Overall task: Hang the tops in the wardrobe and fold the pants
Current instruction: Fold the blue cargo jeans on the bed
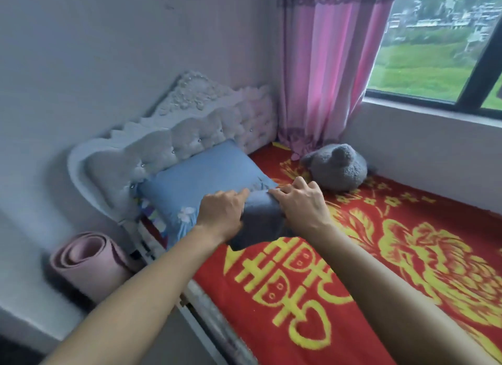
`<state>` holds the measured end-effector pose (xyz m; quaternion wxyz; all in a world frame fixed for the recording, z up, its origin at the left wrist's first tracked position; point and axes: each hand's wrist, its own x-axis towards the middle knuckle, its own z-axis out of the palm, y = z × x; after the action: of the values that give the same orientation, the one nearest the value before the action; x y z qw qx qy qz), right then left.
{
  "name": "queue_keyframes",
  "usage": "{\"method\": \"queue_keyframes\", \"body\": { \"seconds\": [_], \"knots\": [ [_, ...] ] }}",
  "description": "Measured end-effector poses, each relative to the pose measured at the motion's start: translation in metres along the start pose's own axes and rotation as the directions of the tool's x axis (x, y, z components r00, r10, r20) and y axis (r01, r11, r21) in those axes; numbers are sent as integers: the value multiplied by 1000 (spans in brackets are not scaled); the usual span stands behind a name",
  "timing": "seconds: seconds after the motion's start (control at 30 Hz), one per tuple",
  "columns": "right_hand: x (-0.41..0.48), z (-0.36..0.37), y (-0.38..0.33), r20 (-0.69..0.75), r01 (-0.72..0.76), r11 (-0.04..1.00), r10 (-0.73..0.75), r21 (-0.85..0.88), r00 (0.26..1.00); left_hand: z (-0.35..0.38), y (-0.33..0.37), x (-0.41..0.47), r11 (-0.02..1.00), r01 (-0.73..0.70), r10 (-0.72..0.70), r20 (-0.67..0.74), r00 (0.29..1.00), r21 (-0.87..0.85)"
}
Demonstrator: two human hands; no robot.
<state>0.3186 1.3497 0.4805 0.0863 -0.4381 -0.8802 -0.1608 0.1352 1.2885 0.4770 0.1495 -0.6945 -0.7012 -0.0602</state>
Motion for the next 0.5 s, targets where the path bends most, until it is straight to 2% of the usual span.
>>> {"method": "queue_keyframes", "body": {
  "seconds": [0.27,0.5],
  "knots": [
    [0,-55,-135,-53,304,933,-300,192,953,-69,-82,-134,943,272,-289,65,955,193],
    [19,-150,-290,-187,517,835,-486,187,853,-151,-194,-254,830,475,-485,-42,874,294]
  ]
}}
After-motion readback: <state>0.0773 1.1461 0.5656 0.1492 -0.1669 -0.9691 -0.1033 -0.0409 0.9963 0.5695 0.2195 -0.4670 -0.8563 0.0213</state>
